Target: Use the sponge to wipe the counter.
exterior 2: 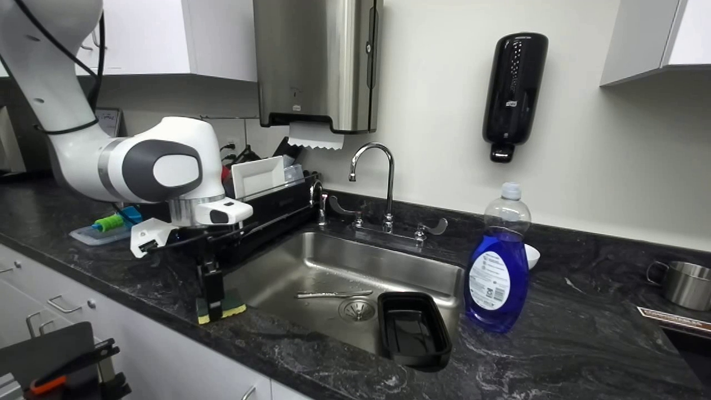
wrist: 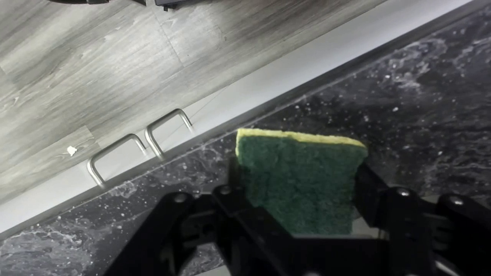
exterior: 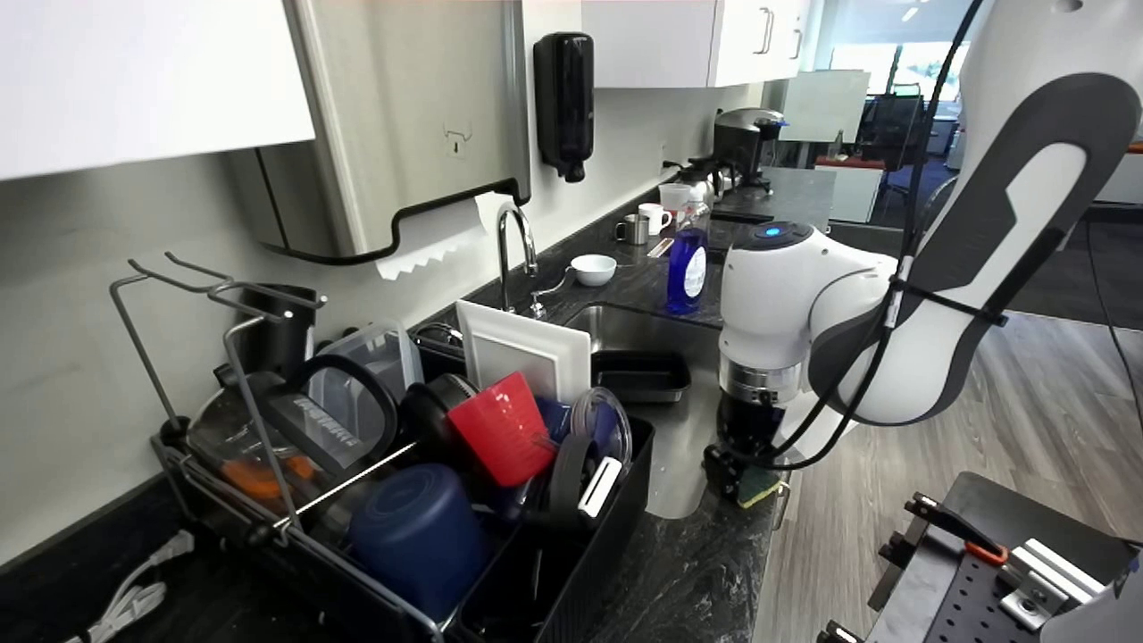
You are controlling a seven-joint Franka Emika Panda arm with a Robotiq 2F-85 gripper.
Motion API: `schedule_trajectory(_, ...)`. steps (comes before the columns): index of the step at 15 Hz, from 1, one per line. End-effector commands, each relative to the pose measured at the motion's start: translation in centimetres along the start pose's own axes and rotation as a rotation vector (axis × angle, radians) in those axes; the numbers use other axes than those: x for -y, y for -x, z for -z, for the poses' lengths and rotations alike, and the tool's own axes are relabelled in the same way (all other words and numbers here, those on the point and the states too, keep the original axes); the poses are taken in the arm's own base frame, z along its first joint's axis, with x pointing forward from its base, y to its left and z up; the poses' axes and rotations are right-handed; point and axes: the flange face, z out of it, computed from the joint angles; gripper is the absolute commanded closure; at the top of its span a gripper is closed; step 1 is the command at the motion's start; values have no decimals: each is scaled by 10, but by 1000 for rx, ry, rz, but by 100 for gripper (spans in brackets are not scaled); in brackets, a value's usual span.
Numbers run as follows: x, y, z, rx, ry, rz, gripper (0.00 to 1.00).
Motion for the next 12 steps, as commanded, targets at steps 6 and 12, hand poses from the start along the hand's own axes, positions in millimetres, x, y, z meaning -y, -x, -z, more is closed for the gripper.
schedule_trajectory(6,-89,-9,-31,56,51,-161,56)
schedule_trajectory(12,-98,-10,-34,61,42,-184,56)
